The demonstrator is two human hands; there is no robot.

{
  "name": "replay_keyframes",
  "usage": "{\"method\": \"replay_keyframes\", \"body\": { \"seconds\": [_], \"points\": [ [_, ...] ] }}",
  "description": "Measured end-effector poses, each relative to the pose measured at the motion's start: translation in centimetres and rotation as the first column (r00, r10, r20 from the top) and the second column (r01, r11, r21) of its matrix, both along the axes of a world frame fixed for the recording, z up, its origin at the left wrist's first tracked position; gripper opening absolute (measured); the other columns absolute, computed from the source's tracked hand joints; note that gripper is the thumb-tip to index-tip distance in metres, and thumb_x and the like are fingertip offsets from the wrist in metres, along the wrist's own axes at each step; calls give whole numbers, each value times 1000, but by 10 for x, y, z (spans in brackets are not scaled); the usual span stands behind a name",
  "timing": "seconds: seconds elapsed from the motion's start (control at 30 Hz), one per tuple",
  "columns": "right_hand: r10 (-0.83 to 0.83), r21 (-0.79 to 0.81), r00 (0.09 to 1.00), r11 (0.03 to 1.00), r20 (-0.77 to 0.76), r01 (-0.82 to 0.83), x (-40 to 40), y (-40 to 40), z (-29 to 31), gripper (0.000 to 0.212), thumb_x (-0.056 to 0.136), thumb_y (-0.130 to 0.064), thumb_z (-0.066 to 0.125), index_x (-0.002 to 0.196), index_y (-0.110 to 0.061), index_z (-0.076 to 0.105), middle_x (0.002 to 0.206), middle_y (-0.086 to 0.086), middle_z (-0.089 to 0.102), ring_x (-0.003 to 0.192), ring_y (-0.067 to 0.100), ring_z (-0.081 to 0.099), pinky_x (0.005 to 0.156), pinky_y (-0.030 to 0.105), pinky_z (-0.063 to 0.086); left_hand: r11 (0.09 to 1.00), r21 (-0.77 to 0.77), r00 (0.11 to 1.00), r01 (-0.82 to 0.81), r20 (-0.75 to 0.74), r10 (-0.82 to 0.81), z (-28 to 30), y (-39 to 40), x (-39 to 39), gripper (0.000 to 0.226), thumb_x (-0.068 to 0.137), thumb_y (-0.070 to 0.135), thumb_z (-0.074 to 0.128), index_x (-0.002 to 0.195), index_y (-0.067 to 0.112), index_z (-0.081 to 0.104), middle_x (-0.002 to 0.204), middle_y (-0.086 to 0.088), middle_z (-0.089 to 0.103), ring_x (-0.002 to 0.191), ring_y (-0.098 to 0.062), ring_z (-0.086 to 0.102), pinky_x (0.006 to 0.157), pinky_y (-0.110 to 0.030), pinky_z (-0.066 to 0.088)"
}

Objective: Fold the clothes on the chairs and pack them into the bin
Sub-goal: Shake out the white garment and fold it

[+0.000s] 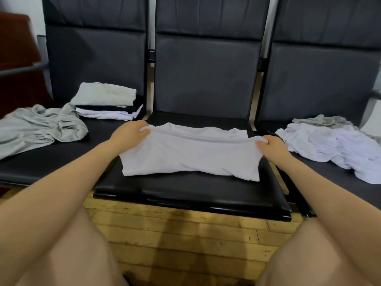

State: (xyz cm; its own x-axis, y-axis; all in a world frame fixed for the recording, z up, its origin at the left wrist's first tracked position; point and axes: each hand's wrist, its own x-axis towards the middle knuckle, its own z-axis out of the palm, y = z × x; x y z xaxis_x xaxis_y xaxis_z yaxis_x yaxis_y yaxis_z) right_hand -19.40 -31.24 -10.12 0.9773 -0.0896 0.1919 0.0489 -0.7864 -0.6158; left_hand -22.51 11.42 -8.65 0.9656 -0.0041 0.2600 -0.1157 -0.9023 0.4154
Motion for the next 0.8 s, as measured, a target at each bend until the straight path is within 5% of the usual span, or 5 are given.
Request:
{"method": "replay_keyframes", "body": {
  "seconds": [0.13, 0.23, 0.57, 0.7, 0.8],
  "points": [
    [-80, 343, 995, 935, -54, 94, 31, 6, 4, 28, 97, -19, 50, 102, 5, 63, 76, 6, 59, 61, 16, 54, 55, 26, 44, 994, -104, 996, -36, 72, 44, -2, -11, 35, 25, 100, 26, 45, 116, 14, 60, 108, -8, 64, 96, -24, 57, 76, -30, 37],
    [-176, 504, 975, 835, -134, 220, 60, 10, 13, 33, 96, -20, 50, 120, -1, 60, 105, 12, 61, 94, 27, 61, 79, 36, 53, 997, -35, 992, -62, 108, 66, 4, -16, 61, 25, 100, 26, 45, 111, 12, 62, 104, -8, 64, 95, -26, 58, 74, -30, 37],
    [-301, 367, 929, 857, -214, 363, 135, 24, -11, 17, 97, -18, 49, 95, -7, 62, 100, 16, 59, 92, 28, 58, 83, 38, 46, 947, 247, 965, -205, 213, 153, -8, -19, 138, 24, 97, 28, 50, 112, 13, 61, 108, -11, 58, 102, -29, 52, 82, -41, 44],
    [-302, 238, 938, 911, -170, 336, 123, 36, -28, 52, 94, -27, 54, 141, -11, 42, 133, 15, 51, 110, 30, 57, 80, 37, 47, 950, 143, 955, -277, 152, 255, -29, -15, 131, 34, 96, 26, 50, 125, 10, 56, 125, -19, 51, 117, -35, 45, 93, -47, 42],
    [-243, 148, 959, 953, -148, 264, 112, 38, -18, 25, 87, -27, 57, 108, -15, 62, 102, 11, 59, 85, 26, 59, 67, 34, 47, 958, 30, 956, -284, 88, 280, -28, -8, 115, 37, 95, 24, 50, 128, 7, 54, 131, -22, 47, 118, -38, 46, 91, -47, 44]
  ]
}}
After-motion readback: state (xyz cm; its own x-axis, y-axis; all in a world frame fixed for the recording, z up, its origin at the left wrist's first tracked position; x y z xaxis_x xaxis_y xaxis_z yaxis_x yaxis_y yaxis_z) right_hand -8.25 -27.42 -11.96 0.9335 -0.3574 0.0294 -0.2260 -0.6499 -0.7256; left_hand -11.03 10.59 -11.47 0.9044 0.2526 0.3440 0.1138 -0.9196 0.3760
